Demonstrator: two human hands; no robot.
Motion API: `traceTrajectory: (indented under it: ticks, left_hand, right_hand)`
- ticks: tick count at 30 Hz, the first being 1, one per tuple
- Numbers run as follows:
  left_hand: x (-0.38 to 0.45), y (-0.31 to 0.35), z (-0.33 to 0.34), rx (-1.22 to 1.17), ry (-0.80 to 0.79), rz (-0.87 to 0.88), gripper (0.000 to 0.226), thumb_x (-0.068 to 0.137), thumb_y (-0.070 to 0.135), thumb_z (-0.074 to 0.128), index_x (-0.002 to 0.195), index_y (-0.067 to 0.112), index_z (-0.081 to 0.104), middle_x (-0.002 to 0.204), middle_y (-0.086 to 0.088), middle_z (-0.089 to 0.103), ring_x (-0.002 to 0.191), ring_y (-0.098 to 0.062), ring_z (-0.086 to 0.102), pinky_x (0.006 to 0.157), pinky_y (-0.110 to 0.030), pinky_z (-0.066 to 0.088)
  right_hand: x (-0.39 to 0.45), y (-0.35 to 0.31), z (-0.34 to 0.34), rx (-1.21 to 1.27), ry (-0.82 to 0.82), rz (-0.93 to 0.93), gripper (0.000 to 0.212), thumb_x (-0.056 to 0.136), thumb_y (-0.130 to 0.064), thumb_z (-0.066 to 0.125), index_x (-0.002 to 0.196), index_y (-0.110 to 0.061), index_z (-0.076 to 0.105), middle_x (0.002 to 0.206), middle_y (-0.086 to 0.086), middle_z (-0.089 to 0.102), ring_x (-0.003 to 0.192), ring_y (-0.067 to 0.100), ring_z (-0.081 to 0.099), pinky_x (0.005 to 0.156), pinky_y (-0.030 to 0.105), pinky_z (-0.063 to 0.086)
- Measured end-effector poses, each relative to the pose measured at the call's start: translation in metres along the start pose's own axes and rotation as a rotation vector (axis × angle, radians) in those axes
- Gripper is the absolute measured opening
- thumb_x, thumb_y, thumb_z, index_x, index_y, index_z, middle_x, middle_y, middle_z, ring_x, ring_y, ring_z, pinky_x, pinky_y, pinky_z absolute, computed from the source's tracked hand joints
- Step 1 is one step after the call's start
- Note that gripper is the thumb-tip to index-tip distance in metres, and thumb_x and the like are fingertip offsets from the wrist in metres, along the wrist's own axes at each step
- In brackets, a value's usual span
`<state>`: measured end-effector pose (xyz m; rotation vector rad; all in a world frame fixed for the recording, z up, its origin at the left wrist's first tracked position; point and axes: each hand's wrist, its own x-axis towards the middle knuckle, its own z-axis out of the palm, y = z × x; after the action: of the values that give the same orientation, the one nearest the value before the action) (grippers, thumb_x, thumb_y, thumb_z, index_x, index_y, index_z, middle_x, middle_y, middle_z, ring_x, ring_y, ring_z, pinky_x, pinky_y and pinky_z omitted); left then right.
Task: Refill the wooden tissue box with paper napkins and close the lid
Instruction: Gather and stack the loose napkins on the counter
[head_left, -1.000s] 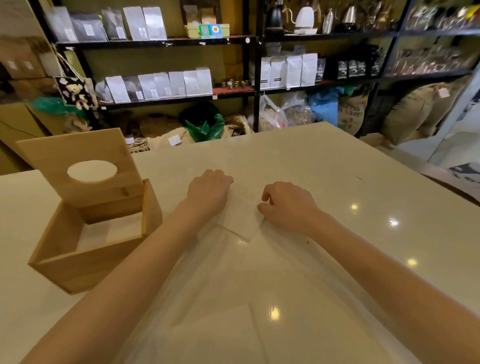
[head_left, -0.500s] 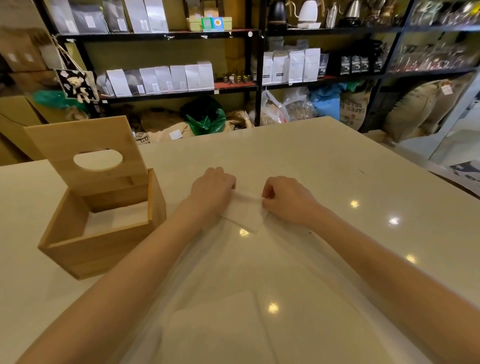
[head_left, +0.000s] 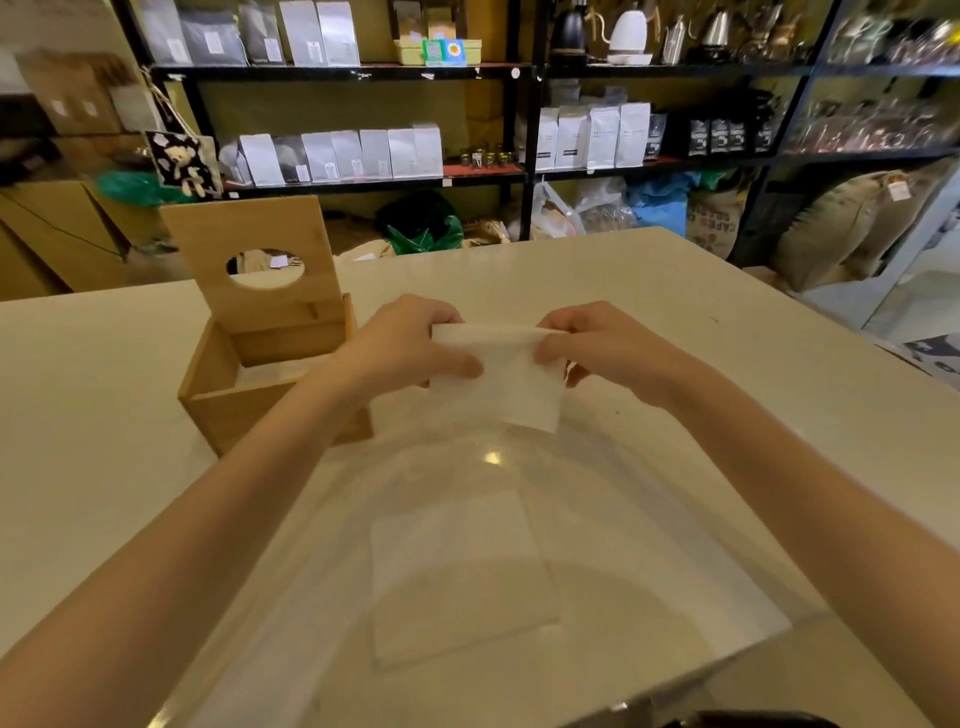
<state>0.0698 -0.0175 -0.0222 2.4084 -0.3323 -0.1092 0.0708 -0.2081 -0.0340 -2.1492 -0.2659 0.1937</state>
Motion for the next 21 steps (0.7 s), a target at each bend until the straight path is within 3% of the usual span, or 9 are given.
traceTrajectory:
  ticks: [3, 7, 9, 16, 21]
  left_hand:
    - [-0.030, 0.001, -0.015, -0.221, -0.033, -0.062, 0.013, 0.081, 0.024, 0.067, 0.092, 0.018, 0.065, 0.083, 0.005, 0.067, 0.074, -0.007, 0.064, 0.059, -0.014, 0.050]
    - [-0.062, -0.005, -0.018, -0.417, -0.086, -0.199, 0.011, 0.082, 0.029, 0.063, 0.089, 0.020, 0.065, 0.092, 0.000, 0.070, 0.083, -0.013, 0.068, 0.072, -0.025, 0.054]
    - [-0.074, -0.010, -0.015, -0.457, -0.111, -0.265, 0.012, 0.083, 0.030, 0.061, 0.088, 0.019, 0.063, 0.090, -0.001, 0.068, 0.081, -0.015, 0.067, 0.071, -0.026, 0.054]
    - [-0.103, -0.032, -0.001, -0.316, -0.257, -0.291, 0.010, 0.085, 0.022, 0.063, 0.085, 0.015, 0.071, 0.079, 0.002, 0.073, 0.062, -0.004, 0.069, 0.056, -0.016, 0.056]
    - [-0.106, -0.035, 0.015, -0.153, -0.213, -0.288, 0.009, 0.083, 0.022, 0.067, 0.082, 0.015, 0.071, 0.074, 0.000, 0.069, 0.058, -0.007, 0.063, 0.058, -0.018, 0.052]
  right_hand:
    - [-0.014, -0.011, 0.007, 0.128, -0.059, 0.005, 0.013, 0.085, -0.005, 0.052, 0.079, -0.009, 0.063, 0.083, 0.008, 0.061, 0.079, 0.022, 0.056, 0.068, 0.027, 0.050]
    - [-0.029, -0.016, 0.019, 0.260, -0.181, 0.039, 0.016, 0.084, -0.001, 0.051, 0.080, -0.010, 0.064, 0.085, 0.010, 0.059, 0.084, 0.026, 0.052, 0.068, 0.027, 0.049]
    - [-0.036, -0.015, 0.025, 0.235, -0.259, 0.057, 0.016, 0.084, -0.001, 0.052, 0.081, -0.010, 0.064, 0.083, 0.008, 0.059, 0.084, 0.026, 0.050, 0.065, 0.024, 0.048]
    - [-0.056, -0.004, 0.042, 0.103, -0.446, 0.096, 0.010, 0.084, -0.007, 0.056, 0.079, -0.006, 0.064, 0.072, 0.006, 0.055, 0.063, 0.016, 0.047, 0.049, 0.017, 0.041]
    - [-0.062, 0.001, 0.054, -0.116, -0.377, 0.054, 0.013, 0.083, -0.012, 0.060, 0.072, -0.011, 0.066, 0.053, -0.007, 0.055, 0.045, 0.006, 0.046, 0.047, 0.017, 0.036]
